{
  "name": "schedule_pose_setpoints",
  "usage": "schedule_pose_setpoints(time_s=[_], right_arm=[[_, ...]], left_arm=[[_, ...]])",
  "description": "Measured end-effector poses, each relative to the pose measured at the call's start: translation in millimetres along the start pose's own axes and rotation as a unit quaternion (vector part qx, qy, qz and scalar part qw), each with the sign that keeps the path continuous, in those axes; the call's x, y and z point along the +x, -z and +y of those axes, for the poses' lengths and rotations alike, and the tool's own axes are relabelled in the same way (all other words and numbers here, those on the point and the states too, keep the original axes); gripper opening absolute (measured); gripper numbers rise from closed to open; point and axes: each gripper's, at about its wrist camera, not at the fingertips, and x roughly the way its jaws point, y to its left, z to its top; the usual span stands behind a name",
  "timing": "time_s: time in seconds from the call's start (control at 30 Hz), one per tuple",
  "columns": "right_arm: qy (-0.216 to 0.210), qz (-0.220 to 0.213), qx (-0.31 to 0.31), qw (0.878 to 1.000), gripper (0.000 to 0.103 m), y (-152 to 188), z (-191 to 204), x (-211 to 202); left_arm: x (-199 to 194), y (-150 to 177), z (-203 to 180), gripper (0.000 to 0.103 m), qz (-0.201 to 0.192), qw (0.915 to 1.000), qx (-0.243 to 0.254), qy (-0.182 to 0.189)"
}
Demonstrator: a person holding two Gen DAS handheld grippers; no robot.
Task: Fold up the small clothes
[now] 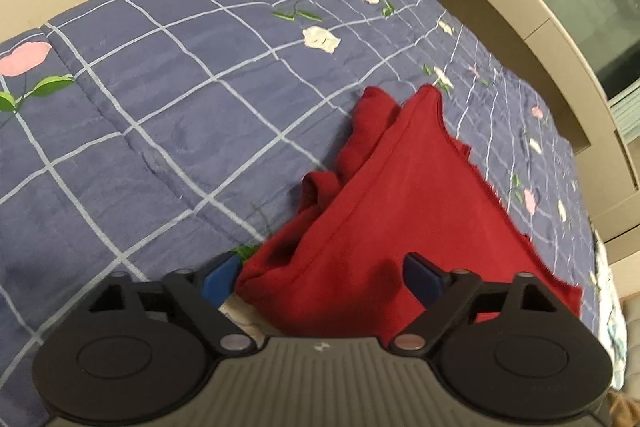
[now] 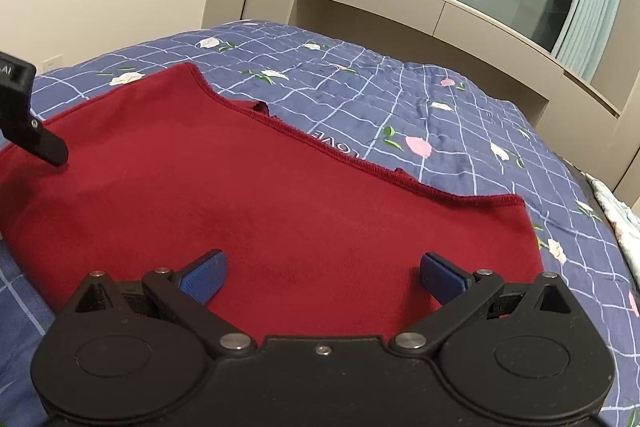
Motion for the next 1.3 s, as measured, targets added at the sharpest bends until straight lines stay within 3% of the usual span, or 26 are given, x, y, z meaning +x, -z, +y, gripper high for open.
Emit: schedule_pose_setpoints(time_s=[0.07,0.2,0.3,0.6,0.67,0.73,0.93,1.13,1.3], right_arm=[[0.001,0.0,-0.003,1.0,0.102,2.7,1.2,1.3],[0.004,-0.004,-0.009,1.0,0.102,7.6,3.6,2.7],[0.006,-0.009,-0.006,1.0,0.102,10.4,4.4,4.1],[0.009,-0.014,-0.004,1.0,0.102,15.2,5.7,4.7],[0.009,-0.014,-0.003,1.0,0.102,15.2,5.2,4.9],[0.01,-0.014,-0.005,1.0,0.102,15.0,5.2,4.9],[0.013,-0.012,-0.015,1.0,0.102,13.2,8.1,5.4],[0.011,-0.01,-0.037,0.999,0.102,10.4,10.4,3.8],[0.002,-0.026,-0.036,0.999,0.102,1.1,-4.1,-9.6]], left_arm=[[2.0,-2.0,-0.3,0.083,-0.002,1.0,-0.005,0.0],[7.6,-5.5,-0.4,0.064,0.003,1.0,-0.008,-0.003],[4.7,-4.7,0.3,0.059,0.001,1.0,-0.006,0.001],[6.1,-5.6,1.1,0.059,0.009,0.9999,-0.01,0.004],[5.4,-5.9,-0.4,0.051,0.01,0.9999,-0.006,0.004],[5.3,-5.8,-4.4,0.031,0.013,0.9998,0.004,0.012],[-3.5,-6.5,-22.3,0.018,0.006,0.9995,0.03,0.003],[-30.6,-9.1,-49.9,0.015,-0.016,0.9955,0.08,0.048],[-48.7,-5.7,-89.4,0.014,-0.032,0.9817,0.161,0.097]])
